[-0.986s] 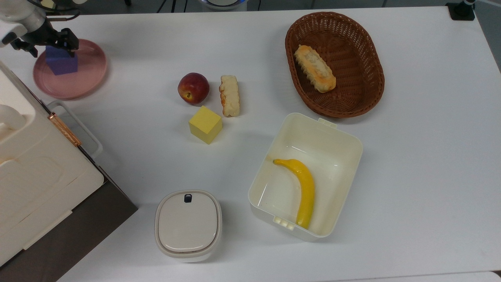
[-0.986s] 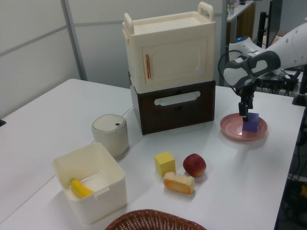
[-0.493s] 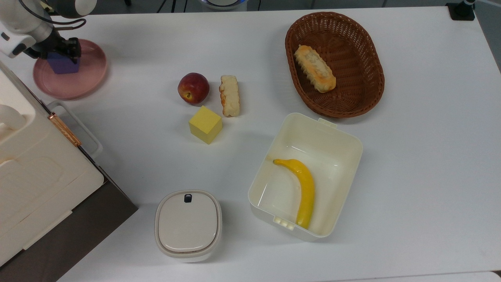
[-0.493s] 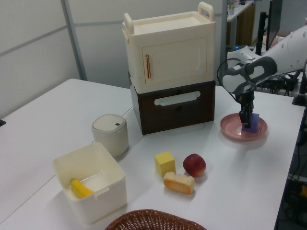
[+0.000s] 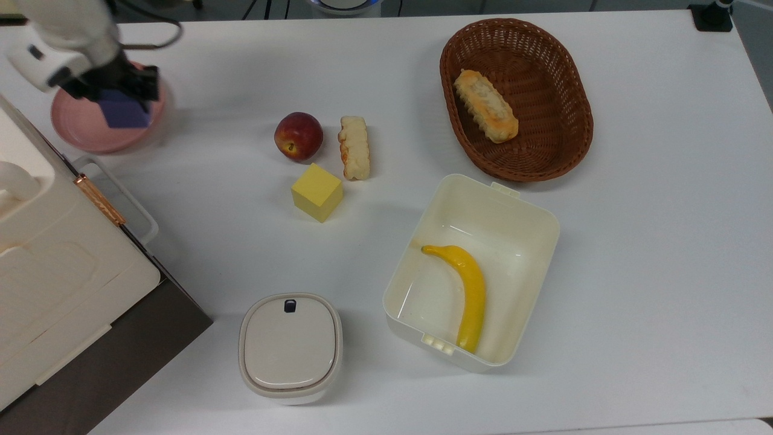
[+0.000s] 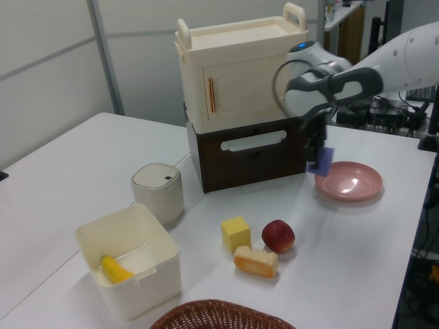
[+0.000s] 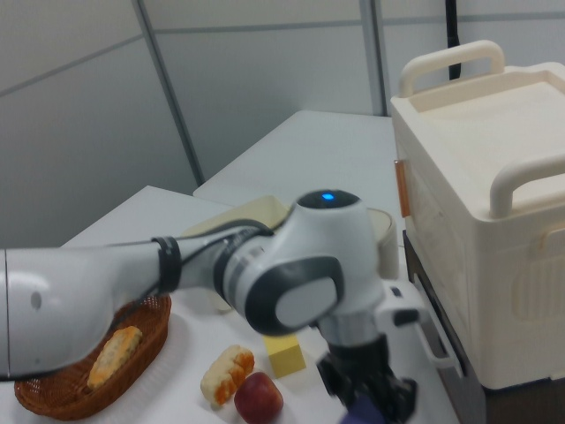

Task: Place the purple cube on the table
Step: 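Carry the purple cube beside the yellow cube and lower it onto the table, then open the gripper and raise it away from the purple cube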

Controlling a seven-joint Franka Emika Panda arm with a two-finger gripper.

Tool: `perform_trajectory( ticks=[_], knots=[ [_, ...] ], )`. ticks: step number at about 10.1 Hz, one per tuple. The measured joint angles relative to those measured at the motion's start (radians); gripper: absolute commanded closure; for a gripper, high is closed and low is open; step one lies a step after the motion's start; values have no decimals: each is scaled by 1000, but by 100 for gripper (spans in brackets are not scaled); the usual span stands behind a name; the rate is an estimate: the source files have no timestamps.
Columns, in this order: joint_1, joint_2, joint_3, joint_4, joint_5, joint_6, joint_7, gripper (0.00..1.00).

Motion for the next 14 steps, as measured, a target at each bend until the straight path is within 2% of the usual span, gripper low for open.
perform_trajectory(
  ticks=[2,3,4,7,9,11,13,14],
  knots=[
    [135,1,5,0,48,0,181,34],
    [199,2,6,3,71,0,267,4],
    [251,2,7,9,86,0,338,0],
    [315,2,8,47,92,0,417,0],
    [388,-12,8,102,94,-12,501,0],
    [487,-98,9,129,94,-157,574,0],
    [513,-201,9,128,94,-269,575,0],
    [512,-222,8,122,94,-277,574,0]
  ],
)
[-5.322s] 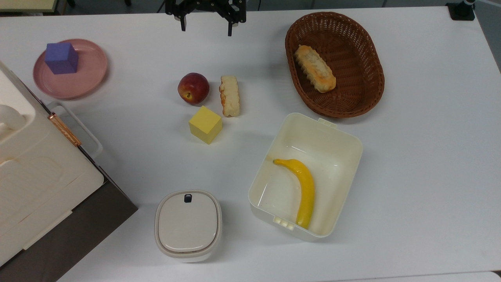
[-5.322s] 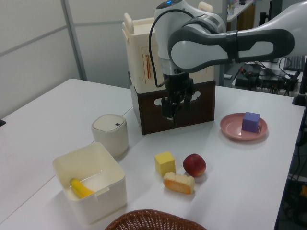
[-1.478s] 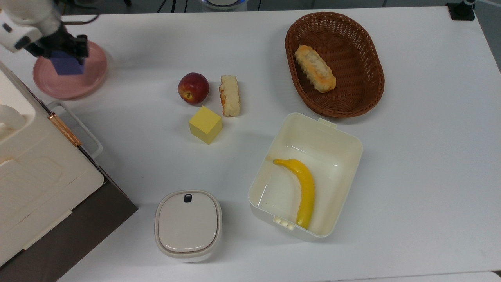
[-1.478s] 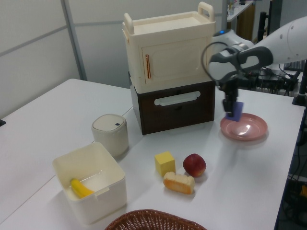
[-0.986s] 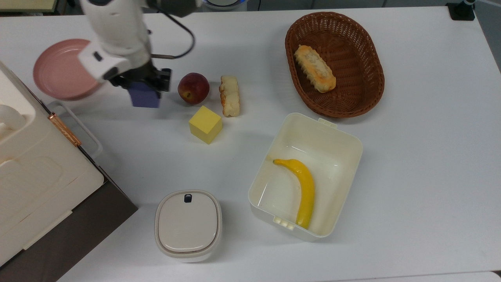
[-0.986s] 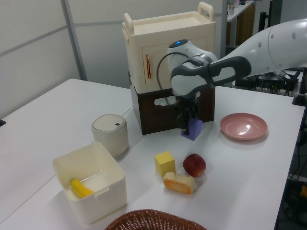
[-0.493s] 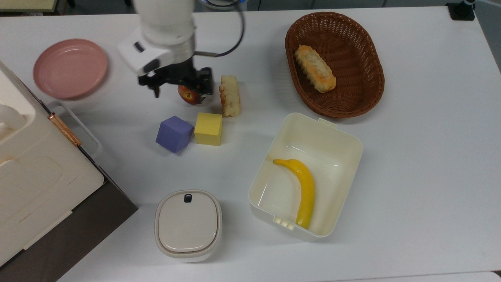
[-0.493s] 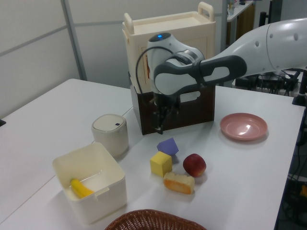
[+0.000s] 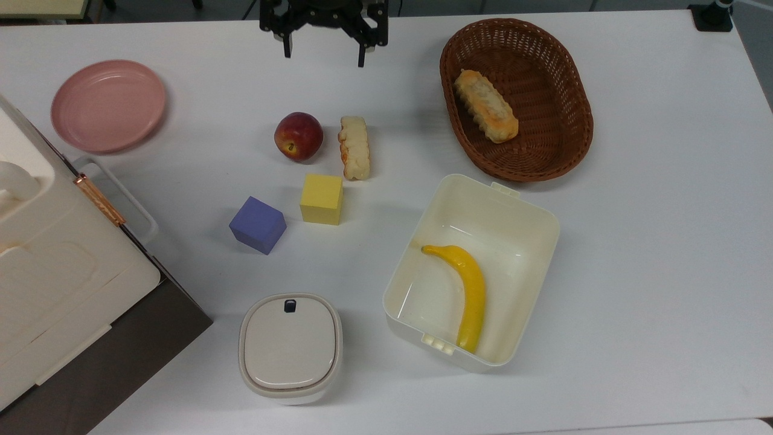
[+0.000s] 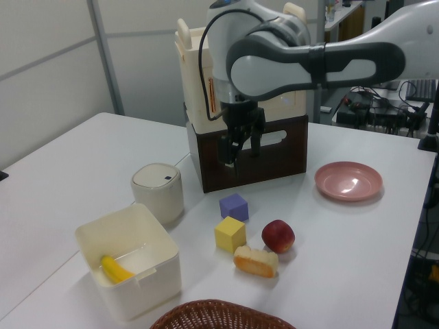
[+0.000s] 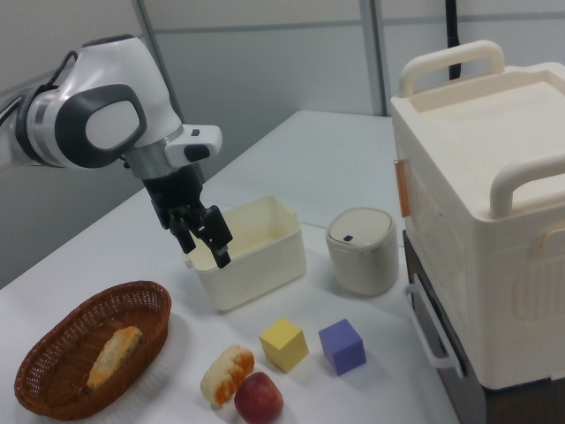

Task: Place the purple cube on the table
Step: 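Open the gripper and raise it away from the purple cube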

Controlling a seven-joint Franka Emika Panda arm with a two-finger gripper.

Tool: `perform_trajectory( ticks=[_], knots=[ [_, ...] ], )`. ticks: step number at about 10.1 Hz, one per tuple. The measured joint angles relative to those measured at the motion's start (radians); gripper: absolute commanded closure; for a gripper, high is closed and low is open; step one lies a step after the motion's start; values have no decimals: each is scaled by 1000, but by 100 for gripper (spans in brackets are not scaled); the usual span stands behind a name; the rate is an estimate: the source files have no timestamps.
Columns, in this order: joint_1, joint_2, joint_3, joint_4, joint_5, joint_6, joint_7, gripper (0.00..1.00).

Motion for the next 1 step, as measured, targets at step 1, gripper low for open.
perform_trajectory(
  ticks=[1],
  knots=[
    [0,-9,0,-3,8,0,-1,0]
  ],
)
